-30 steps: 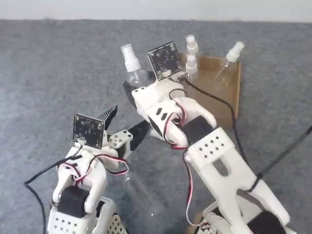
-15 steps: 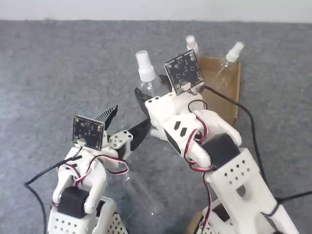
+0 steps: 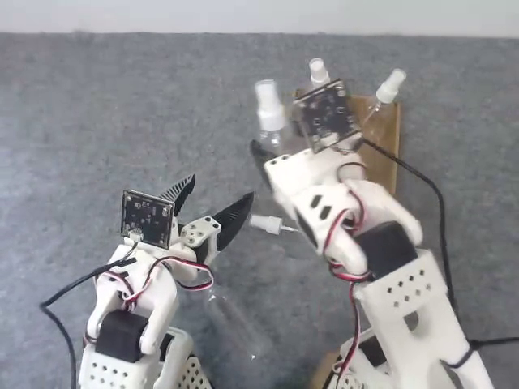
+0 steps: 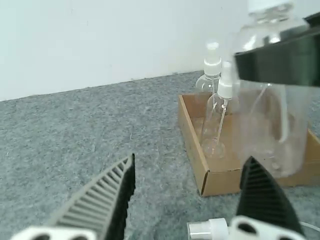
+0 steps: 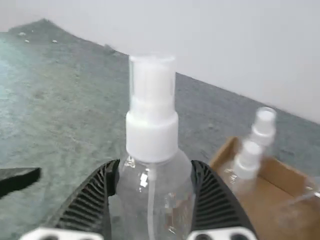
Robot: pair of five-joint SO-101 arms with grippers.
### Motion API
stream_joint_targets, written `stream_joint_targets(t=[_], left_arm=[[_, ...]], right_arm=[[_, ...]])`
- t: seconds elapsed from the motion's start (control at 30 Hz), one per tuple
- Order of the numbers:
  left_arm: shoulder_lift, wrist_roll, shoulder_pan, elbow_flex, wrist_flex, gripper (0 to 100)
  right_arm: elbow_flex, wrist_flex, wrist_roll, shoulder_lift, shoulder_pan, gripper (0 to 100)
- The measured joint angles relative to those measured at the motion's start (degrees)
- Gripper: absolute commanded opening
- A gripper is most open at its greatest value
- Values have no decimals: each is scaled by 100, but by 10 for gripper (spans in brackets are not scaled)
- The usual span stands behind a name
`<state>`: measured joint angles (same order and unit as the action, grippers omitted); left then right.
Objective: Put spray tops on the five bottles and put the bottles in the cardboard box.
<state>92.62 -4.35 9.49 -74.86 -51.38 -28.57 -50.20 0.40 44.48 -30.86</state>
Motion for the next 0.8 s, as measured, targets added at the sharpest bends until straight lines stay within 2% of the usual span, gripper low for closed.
stream_joint_targets(t=[0.17, 0.37, 0.53, 0.67, 0.8], left_arm=[[35, 0, 0, -88, 0, 312], [35, 0, 0, -123, 0, 311], [35, 0, 0, -123, 0, 263], [35, 0, 0, -193, -26, 245], [35, 0, -9, -202, -62, 245]], right_arm=[[0, -132, 334, 369, 958, 6], [-88, 44, 387, 545, 2154, 6], [-1424, 1618, 396, 545, 2716, 6], [-2435, 2954, 211, 536, 2629, 6], [-2725, 3631, -26, 536, 2541, 6]])
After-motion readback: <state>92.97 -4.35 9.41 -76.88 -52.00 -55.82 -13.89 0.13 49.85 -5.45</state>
